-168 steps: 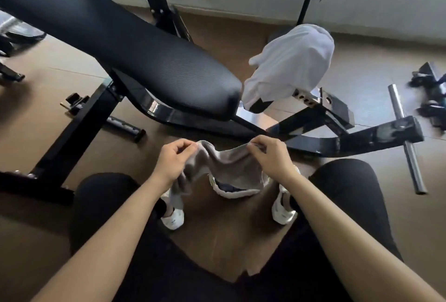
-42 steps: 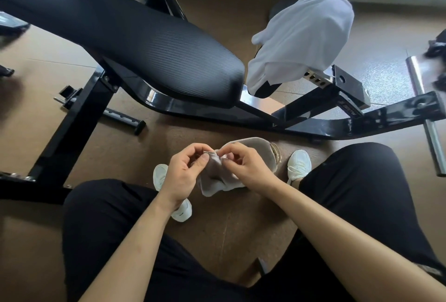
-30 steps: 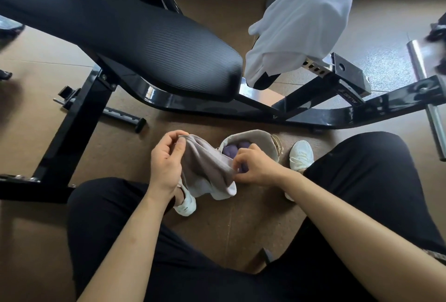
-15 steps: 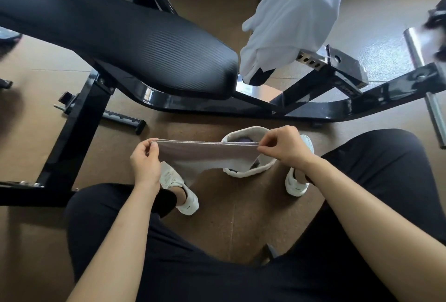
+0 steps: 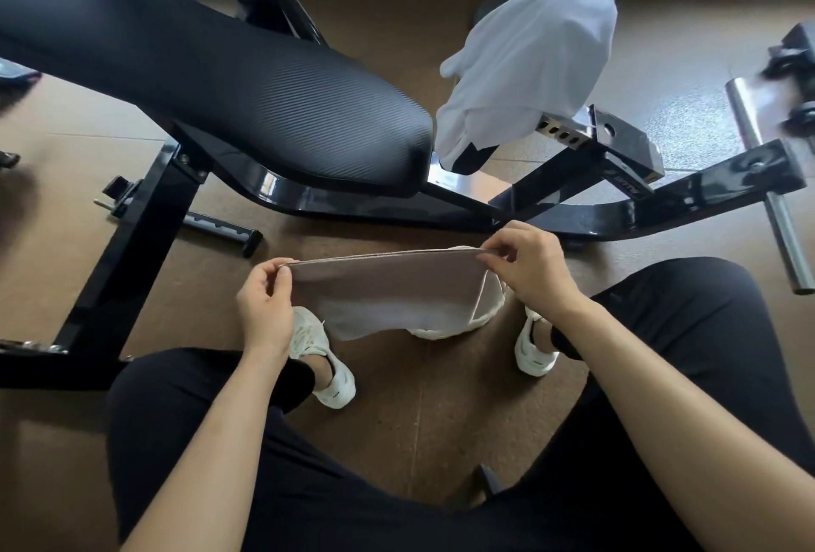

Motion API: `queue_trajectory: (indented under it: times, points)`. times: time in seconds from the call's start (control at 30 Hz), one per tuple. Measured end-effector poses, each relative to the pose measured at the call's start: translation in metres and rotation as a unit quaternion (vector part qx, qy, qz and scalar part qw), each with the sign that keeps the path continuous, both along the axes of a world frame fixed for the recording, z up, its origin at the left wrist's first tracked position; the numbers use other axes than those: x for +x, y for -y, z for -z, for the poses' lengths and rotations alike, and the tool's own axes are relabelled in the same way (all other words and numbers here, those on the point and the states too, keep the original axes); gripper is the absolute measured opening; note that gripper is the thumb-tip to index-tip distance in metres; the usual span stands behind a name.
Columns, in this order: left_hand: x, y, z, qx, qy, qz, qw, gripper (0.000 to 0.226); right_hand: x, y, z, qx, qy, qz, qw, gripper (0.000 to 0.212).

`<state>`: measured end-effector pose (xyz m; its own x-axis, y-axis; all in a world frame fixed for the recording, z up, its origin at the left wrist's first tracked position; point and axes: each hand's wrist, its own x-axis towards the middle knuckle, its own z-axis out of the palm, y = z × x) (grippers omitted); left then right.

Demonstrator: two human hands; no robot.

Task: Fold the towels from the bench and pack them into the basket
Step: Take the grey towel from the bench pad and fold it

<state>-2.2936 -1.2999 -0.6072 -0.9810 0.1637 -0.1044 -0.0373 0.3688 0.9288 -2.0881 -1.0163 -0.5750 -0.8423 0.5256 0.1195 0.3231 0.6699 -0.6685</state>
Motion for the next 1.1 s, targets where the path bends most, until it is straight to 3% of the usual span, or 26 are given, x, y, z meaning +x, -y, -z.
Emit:
queue_trajectory:
  times: [0.13, 0.33, 0.57, 0.73, 0.93, 1.1]
  points:
    - [0.002, -0.001, 0.008, -0.046, 0.033, 0.037, 0.998, 0.027, -0.001, -0.002, 0.007, -0.056, 0.147, 0.003, 0.988, 0.002]
    - [0.005, -0.01, 0.009, -0.037, 0.058, 0.018, 0.998, 0.02, -0.002, -0.008, 0.012, -0.209, 0.054, 0.114, 0.97, 0.005]
    - [0.019, -0.016, 0.002, 0.014, 0.125, -0.005, 0.992, 0.015, -0.001, 0.002, 0.018, -0.295, -0.009, 0.227, 0.928, 0.011]
    - [0.046, -0.027, -0.012, 0.06, 0.164, 0.031, 0.984, 0.007, -0.006, 0.026, 0.012, -0.314, -0.023, 0.204, 0.927, 0.01]
    - [0.076, -0.056, -0.033, 0.054, 0.118, 0.137, 0.982, 0.013, -0.014, 0.051, 0.009, -0.304, -0.018, 0.094, 0.948, 0.011]
    - [0.085, -0.058, -0.031, 0.046, 0.085, 0.178, 0.979, 0.013, -0.014, 0.07, 0.012, -0.27, -0.015, 0.06, 0.961, 0.014]
